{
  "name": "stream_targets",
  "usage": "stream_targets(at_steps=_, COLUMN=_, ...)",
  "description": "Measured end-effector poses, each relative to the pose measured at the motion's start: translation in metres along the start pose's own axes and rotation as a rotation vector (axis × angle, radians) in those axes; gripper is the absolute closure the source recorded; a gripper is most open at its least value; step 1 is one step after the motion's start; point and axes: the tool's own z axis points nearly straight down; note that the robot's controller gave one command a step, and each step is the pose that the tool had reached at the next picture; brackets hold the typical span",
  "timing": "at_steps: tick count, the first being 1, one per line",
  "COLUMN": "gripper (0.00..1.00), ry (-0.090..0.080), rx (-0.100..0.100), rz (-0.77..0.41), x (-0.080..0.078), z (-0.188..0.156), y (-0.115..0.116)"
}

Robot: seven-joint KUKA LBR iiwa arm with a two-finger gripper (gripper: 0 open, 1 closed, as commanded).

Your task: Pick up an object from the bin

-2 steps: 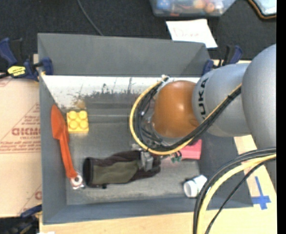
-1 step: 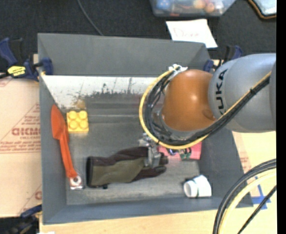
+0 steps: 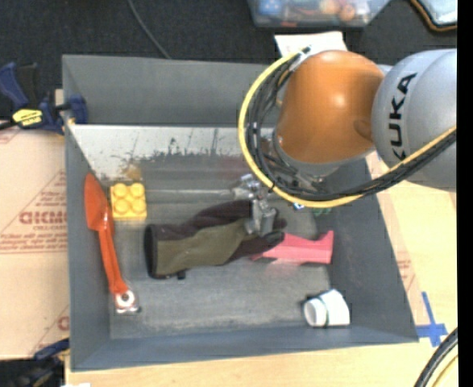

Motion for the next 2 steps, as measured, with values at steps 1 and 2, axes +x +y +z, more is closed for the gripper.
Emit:
stream_targets(at_steps=1, gripper=1.0, ry=0.018, rx=-0.008, rz=0.061, x=0.0178, z=0.0234, y=0.0085)
stream_targets(at_steps=2, gripper=1.0, ry=0.018, rx=-0.008, rz=0.07, x=0.0224, z=0.0292, y=0.0104)
